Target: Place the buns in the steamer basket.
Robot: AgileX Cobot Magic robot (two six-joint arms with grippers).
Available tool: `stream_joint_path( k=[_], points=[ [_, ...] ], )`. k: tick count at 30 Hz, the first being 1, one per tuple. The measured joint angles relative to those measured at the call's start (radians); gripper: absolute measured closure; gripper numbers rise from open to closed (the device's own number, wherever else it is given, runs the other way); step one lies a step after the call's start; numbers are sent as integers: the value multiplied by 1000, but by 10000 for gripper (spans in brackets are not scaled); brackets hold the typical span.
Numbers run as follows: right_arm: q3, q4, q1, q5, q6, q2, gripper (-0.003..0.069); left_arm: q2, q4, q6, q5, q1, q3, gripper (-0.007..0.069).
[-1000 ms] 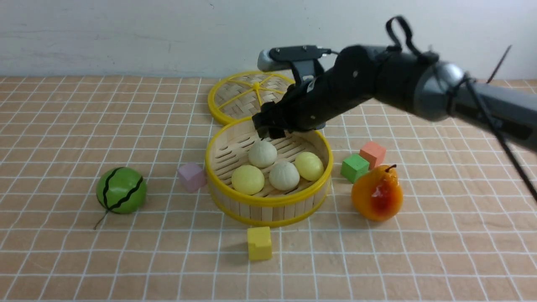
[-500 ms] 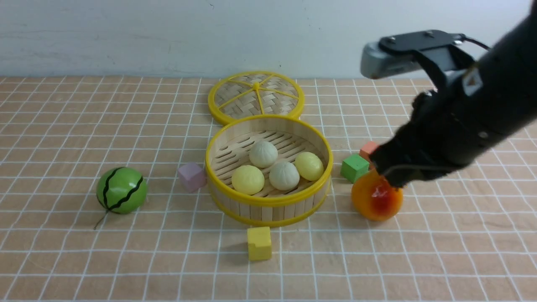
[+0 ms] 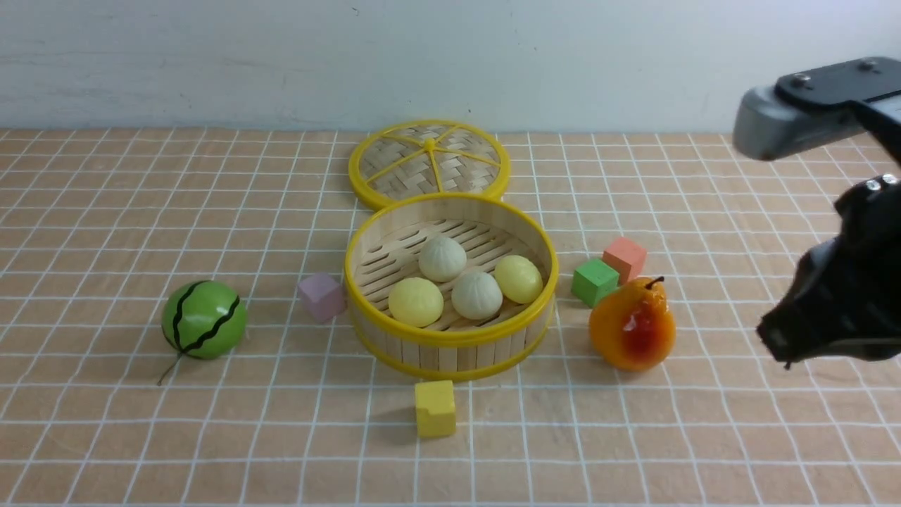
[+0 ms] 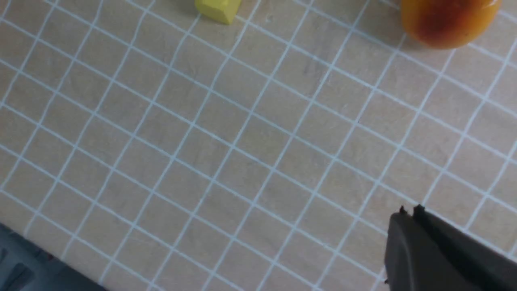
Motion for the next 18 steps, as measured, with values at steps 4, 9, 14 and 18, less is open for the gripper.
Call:
stream_joint_path(
  k=[4,9,14,18],
  points=[
    [191,-33,-111,-207,-64,-243,678,0,0,0,0,0,0,533],
    [663,37,-318,-614,-78,-641,678,0,0,0,0,0,0,533],
    [1074,54,-455,-819,-78,-995,678,0,0,0,1,0,0,524],
    [1248,54,-485,-845,-77,-1137,678,0,0,0,1,0,0,522]
  ],
)
